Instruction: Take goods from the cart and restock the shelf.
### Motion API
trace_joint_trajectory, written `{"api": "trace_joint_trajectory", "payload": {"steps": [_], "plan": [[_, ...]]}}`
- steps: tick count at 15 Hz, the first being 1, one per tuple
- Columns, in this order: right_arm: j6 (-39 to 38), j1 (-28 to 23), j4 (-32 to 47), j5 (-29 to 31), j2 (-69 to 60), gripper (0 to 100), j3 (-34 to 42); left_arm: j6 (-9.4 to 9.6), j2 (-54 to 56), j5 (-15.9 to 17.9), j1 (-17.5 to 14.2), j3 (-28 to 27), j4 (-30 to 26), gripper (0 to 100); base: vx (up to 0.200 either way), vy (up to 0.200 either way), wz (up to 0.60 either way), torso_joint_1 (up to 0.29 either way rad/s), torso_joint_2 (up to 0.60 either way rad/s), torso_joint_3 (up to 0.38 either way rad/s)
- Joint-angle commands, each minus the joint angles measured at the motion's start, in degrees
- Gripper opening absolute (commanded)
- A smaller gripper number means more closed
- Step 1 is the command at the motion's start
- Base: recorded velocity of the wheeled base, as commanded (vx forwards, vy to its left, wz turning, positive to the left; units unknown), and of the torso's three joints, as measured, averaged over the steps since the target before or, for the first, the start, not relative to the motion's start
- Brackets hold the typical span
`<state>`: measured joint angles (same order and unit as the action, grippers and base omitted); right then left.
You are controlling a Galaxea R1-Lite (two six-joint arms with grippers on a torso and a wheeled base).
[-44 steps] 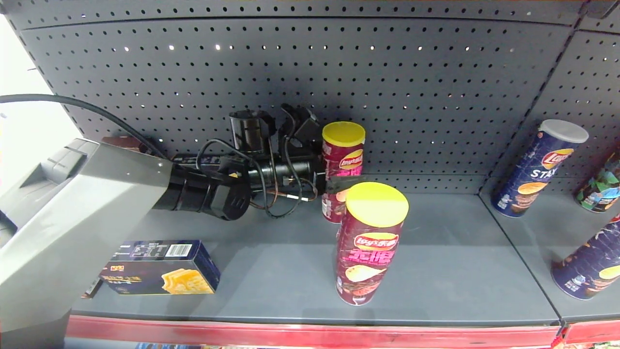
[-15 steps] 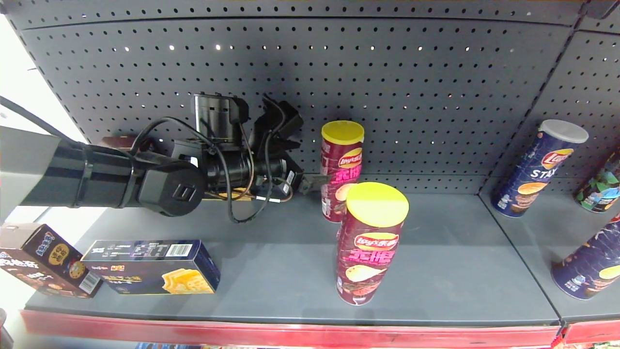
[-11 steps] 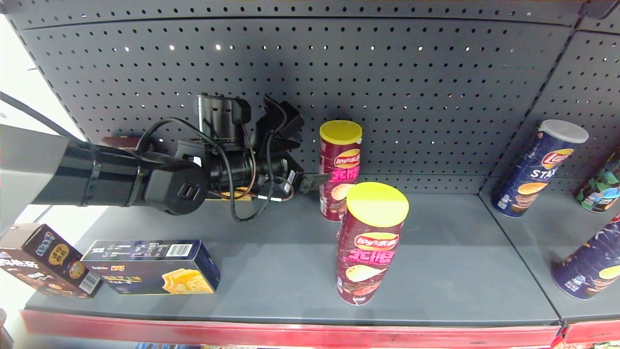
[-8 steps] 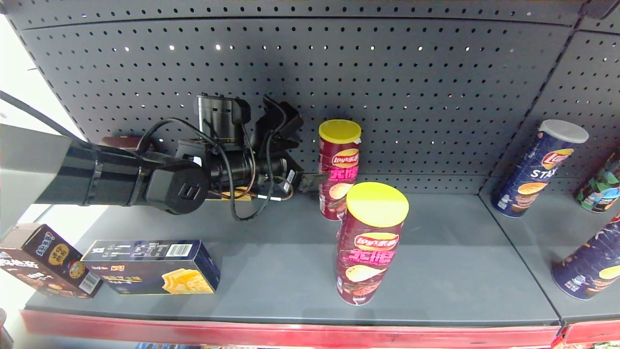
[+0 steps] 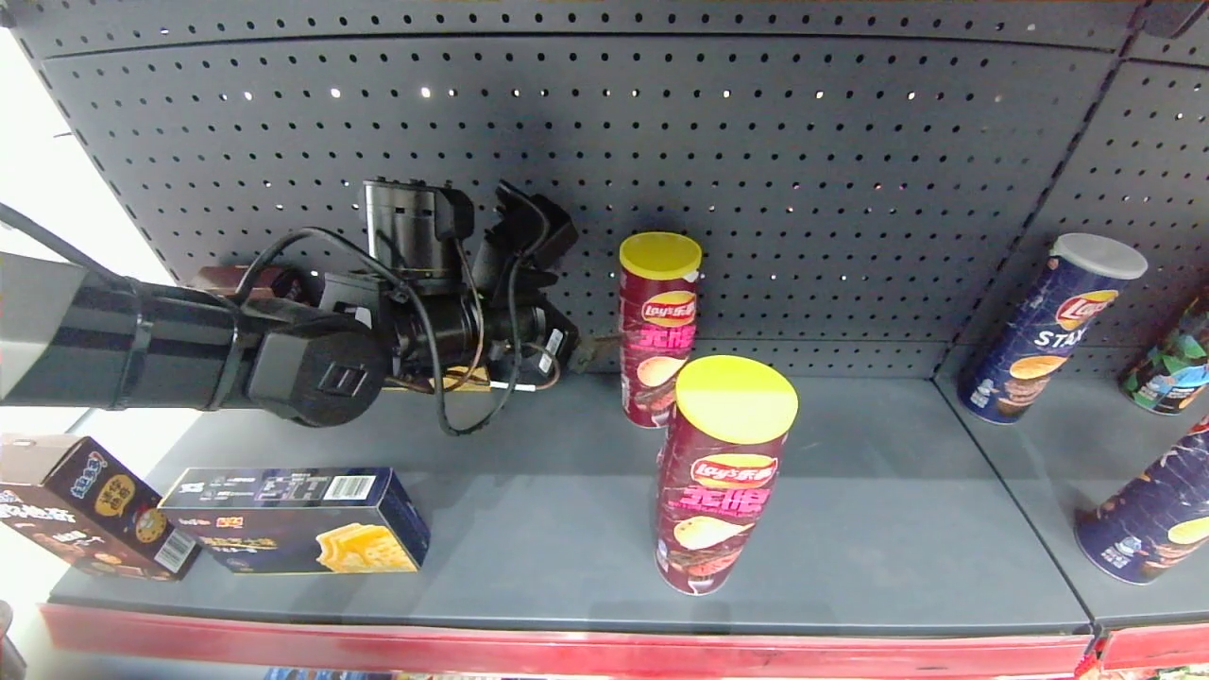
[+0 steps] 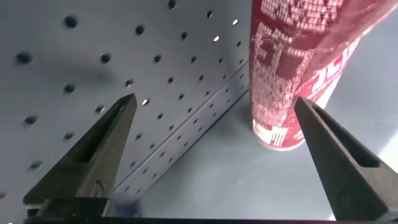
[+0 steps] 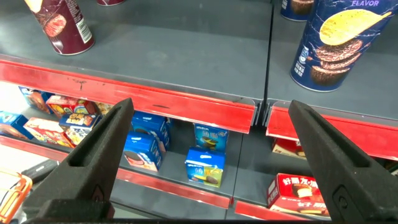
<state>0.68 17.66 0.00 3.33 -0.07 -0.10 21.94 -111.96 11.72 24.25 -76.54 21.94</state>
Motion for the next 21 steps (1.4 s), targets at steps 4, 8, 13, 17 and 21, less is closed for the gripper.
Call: {"api": "trace_joint_trajectory", "payload": {"steps": [4, 8, 13, 17, 21], "plan": [[0.0, 0.0, 0.0, 0.0, 0.1, 100, 0.0, 1.44, 3.7, -4.0, 1.7, 8.0, 4.0, 100, 0.000, 0.000, 0.00, 0.000, 0.00, 0.000], [0.0, 0.0, 0.0, 0.0, 0.1, 100, 0.0, 1.61, 3.2, -9.0, 1.9, 8.9, 5.8, 100, 0.000, 0.000, 0.00, 0.000, 0.00, 0.000], [0.0, 0.0, 0.0, 0.0, 0.1, 100, 0.0, 1.88, -1.6, -12.9, 2.6, 8.8, 10.0, 100, 0.000, 0.000, 0.00, 0.000, 0.00, 0.000], [0.0, 0.0, 0.0, 0.0, 0.1, 100, 0.0, 1.70, -3.0, -13.4, 2.9, 8.3, 10.0, 100, 0.000, 0.000, 0.00, 0.000, 0.00, 0.000], [0.0, 0.0, 0.0, 0.0, 0.1, 100, 0.0, 1.61, -3.2, -13.4, 3.7, 8.2, 10.0, 100, 0.000, 0.000, 0.00, 0.000, 0.00, 0.000]]}}
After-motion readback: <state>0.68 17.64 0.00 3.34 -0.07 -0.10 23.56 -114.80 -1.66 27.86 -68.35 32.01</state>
